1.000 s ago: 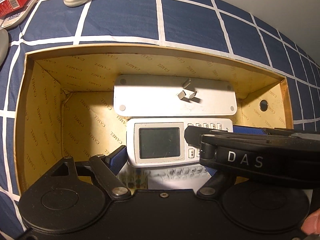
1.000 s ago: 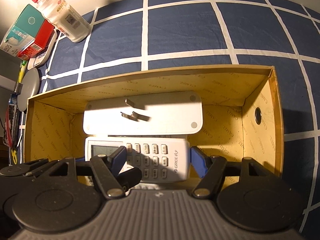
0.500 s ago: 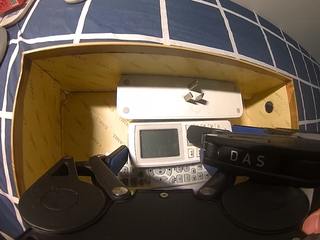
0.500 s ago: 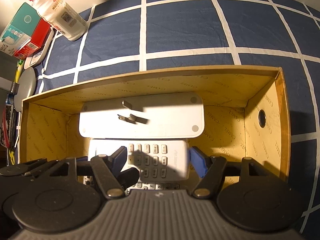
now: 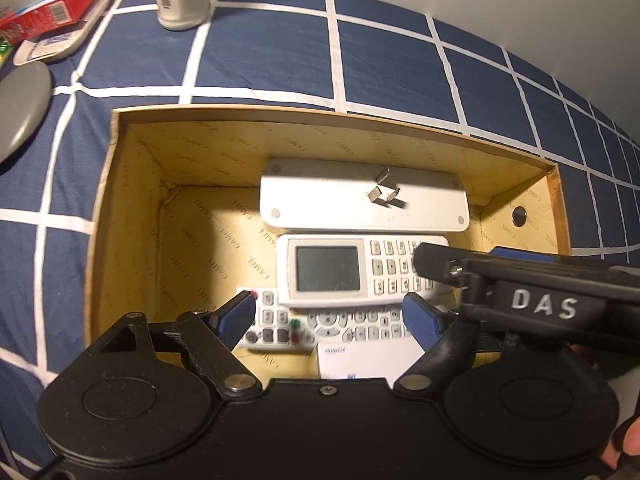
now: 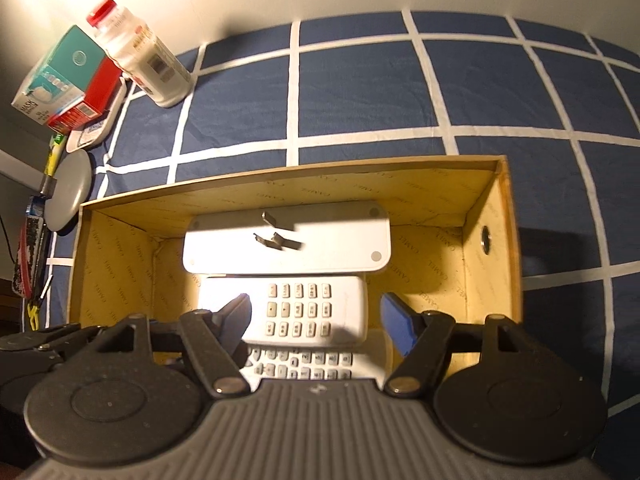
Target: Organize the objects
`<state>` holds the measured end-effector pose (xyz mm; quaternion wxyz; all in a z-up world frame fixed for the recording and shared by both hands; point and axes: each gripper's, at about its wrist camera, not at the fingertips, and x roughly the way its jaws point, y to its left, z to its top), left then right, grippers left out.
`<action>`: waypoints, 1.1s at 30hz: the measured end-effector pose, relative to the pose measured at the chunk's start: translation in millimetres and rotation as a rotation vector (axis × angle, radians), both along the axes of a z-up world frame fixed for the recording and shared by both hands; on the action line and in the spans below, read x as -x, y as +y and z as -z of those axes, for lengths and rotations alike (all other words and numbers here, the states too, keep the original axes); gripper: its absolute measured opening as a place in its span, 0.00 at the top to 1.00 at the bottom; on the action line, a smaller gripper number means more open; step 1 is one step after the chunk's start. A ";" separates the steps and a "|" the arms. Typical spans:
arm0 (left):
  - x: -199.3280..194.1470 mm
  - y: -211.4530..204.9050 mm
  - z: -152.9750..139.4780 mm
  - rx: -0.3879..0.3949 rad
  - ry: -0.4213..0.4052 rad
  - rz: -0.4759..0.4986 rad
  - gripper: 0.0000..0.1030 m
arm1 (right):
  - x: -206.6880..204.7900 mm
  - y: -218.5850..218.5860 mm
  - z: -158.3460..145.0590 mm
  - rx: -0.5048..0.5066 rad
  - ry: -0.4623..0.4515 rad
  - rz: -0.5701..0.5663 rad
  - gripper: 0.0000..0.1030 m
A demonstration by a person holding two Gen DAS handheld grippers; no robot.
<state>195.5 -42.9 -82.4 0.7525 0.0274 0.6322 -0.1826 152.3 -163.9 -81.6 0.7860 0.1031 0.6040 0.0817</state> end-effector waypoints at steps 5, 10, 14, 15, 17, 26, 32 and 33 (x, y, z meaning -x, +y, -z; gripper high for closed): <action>16.6 12.5 -16.1 -0.015 -0.035 -0.013 0.22 | 17.2 -6.5 -17.1 0.007 -0.029 -0.001 0.30; 32.3 24.2 -30.5 -0.032 -0.071 -0.026 0.20 | 38.3 -13.3 -32.4 0.011 -0.051 0.004 0.27; 46.6 32.6 -40.7 -0.040 -0.094 -0.033 0.18 | 56.2 -18.9 -41.1 0.015 -0.064 0.013 0.24; 50.2 34.3 -43.0 -0.042 -0.101 -0.033 0.18 | 60.6 -20.1 -42.7 0.014 -0.066 0.013 0.21; 56.8 37.5 -46.4 -0.045 -0.110 -0.037 0.18 | 69.3 -22.5 -45.6 0.014 -0.073 0.015 0.20; 86.5 51.5 -59.5 -0.061 -0.142 -0.052 0.07 | 103.7 -30.4 -53.8 0.017 -0.072 0.006 0.12; 103.5 56.2 -63.4 -0.081 -0.153 -0.051 0.03 | 123.0 -35.1 -54.9 0.018 -0.064 0.002 0.06; 105.7 56.7 -63.6 -0.084 -0.154 -0.049 0.03 | 125.5 -35.7 -54.8 0.021 -0.062 -0.001 0.05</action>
